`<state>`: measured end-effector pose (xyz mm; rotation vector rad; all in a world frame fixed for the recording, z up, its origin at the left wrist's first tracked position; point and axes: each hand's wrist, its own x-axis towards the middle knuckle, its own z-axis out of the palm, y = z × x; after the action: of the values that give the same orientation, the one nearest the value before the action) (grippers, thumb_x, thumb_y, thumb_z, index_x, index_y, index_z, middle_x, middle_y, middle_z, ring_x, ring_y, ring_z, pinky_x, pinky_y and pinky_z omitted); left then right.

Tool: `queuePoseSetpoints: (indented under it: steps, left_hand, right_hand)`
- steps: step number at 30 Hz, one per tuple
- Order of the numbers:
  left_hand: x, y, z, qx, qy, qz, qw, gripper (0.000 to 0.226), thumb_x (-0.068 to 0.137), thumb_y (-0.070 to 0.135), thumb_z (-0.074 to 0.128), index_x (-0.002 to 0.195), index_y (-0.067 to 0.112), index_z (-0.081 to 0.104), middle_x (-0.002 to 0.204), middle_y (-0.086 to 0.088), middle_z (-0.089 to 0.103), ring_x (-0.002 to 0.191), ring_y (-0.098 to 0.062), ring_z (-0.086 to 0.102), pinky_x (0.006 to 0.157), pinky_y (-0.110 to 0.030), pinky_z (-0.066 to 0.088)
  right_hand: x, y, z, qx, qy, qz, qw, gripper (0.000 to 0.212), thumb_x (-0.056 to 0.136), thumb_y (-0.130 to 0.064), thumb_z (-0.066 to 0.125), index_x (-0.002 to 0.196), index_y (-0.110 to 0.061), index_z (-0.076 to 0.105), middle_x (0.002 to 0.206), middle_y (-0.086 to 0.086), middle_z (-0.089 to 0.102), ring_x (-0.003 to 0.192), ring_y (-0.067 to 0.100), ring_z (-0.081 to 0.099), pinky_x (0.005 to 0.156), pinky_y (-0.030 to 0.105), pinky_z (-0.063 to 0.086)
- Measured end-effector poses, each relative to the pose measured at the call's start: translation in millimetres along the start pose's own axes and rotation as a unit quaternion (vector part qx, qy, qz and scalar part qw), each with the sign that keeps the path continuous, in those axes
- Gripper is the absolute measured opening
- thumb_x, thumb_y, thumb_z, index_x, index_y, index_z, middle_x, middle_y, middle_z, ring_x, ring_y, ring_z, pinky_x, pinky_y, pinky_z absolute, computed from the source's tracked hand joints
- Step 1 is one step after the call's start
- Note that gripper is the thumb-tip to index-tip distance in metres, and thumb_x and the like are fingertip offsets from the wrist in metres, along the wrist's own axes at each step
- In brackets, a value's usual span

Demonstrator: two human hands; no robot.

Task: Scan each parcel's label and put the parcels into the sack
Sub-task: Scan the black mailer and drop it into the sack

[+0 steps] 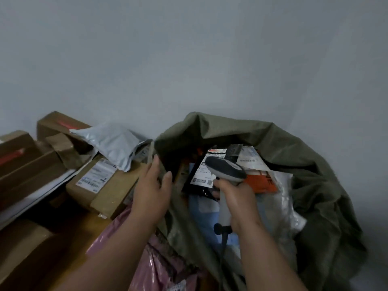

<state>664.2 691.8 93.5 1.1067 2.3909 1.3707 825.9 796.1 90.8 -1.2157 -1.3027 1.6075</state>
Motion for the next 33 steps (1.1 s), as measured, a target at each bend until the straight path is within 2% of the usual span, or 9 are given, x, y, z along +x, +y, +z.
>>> queuePoseSetpoints:
  steps: [2, 4, 6, 8, 12, 17, 21, 25, 33]
  left_hand:
    - [3, 5, -9, -0.008, 0.026, 0.03, 0.999, 0.057, 0.101, 0.031, 0.051, 0.154, 0.017, 0.035, 0.153, 0.002, 0.039, 0.133, -0.004, 0.036, 0.107, -0.013, 0.032]
    - [3, 4, -11, -0.01, -0.048, 0.0, 0.999, 0.054, 0.101, 0.029, 0.055, 0.152, 0.024, 0.039, 0.142, 0.01, 0.045, 0.124, 0.002, 0.038, 0.099, 0.001, 0.028]
    - [-2, 0, -14, -0.054, -0.126, -0.047, 0.989, 0.048, 0.1, 0.025, 0.058, 0.146, 0.032, 0.046, 0.138, 0.016, 0.047, 0.128, -0.002, 0.045, 0.108, -0.016, 0.037]
    - [-7, -5, -15, -0.108, -0.099, -0.065, 0.987, 0.036, 0.099, 0.02, 0.06, 0.132, 0.031, 0.061, 0.132, 0.012, 0.059, 0.122, -0.006, 0.055, 0.107, -0.028, 0.044]
    - [-17, -11, -27, -0.16, -0.017, -0.105, 0.981, 0.01, 0.098, 0.03, 0.06, 0.105, 0.035, 0.066, 0.099, 0.007, 0.069, 0.086, -0.003, 0.064, 0.077, -0.025, 0.056]
    - [-37, -32, -62, -0.193, -0.005, -0.135, 0.972, 0.009, 0.099, 0.031, 0.058, 0.107, 0.03, 0.062, 0.101, 0.006, 0.068, 0.093, -0.011, 0.066, 0.083, -0.038, 0.059]
    - [-61, -68, -112, -0.195, 0.029, -0.157, 0.968, 0.009, 0.1, 0.027, 0.057, 0.107, 0.03, 0.062, 0.102, 0.009, 0.067, 0.092, -0.006, 0.065, 0.08, -0.03, 0.057]
    - [-91, -117, -184, -0.145, 0.059, -0.149, 0.976, 0.017, 0.1, 0.031, 0.056, 0.116, 0.034, 0.058, 0.105, 0.016, 0.062, 0.095, -0.001, 0.058, 0.073, -0.021, 0.047]
    - [-154, -202, -341, -0.051, 0.11, -0.13, 0.984, 0.015, 0.098, 0.037, 0.057, 0.112, 0.041, 0.055, 0.096, 0.023, 0.057, 0.09, 0.003, 0.055, 0.073, -0.024, 0.05]
  right_hand:
    - [15, 5, 24, 0.051, -0.037, 0.035, 0.997, 0.013, 0.081, -0.014, 0.079, 0.093, -0.017, 0.076, 0.093, 0.009, 0.078, 0.095, 0.03, 0.073, 0.091, 0.052, 0.055]
    - [20, 17, 38, 0.084, -0.074, 0.063, 0.992, 0.025, 0.081, -0.015, 0.08, 0.105, -0.016, 0.075, 0.101, 0.01, 0.078, 0.101, 0.032, 0.071, 0.094, 0.05, 0.054]
    - [17, 30, 42, 0.096, -0.088, 0.07, 0.989, 0.028, 0.08, -0.015, 0.081, 0.107, -0.018, 0.076, 0.099, 0.007, 0.079, 0.097, 0.029, 0.074, 0.086, 0.045, 0.058]
    - [13, 37, 41, 0.106, -0.082, 0.066, 0.989, 0.023, 0.08, -0.011, 0.08, 0.102, -0.015, 0.077, 0.094, 0.008, 0.079, 0.089, 0.025, 0.076, 0.07, 0.035, 0.06]
    - [1, 28, 37, 0.107, -0.09, 0.057, 0.988, 0.012, 0.084, -0.004, 0.075, 0.096, -0.005, 0.075, 0.084, 0.014, 0.078, 0.081, 0.027, 0.077, 0.063, 0.028, 0.06]
    - [-38, 9, 52, 0.076, -0.095, 0.012, 0.992, 0.007, 0.086, -0.005, 0.073, 0.093, -0.002, 0.074, 0.074, 0.01, 0.075, 0.069, 0.022, 0.074, 0.056, 0.028, 0.058]
    - [-86, 12, 92, 0.036, -0.102, -0.015, 0.994, 0.009, 0.086, -0.007, 0.073, 0.094, -0.002, 0.073, 0.069, 0.008, 0.073, 0.062, 0.02, 0.07, 0.055, 0.032, 0.056]
    - [-149, 27, 153, 0.002, -0.152, 0.016, 0.988, 0.01, 0.082, -0.012, 0.077, 0.075, -0.006, 0.079, 0.074, 0.017, 0.074, 0.066, 0.026, 0.07, 0.065, 0.038, 0.055]
    - [-271, 72, 292, -0.017, -0.233, 0.063, 0.97, 0.015, 0.084, -0.012, 0.078, 0.094, -0.002, 0.073, 0.072, 0.01, 0.074, 0.066, 0.02, 0.072, 0.065, 0.034, 0.059]
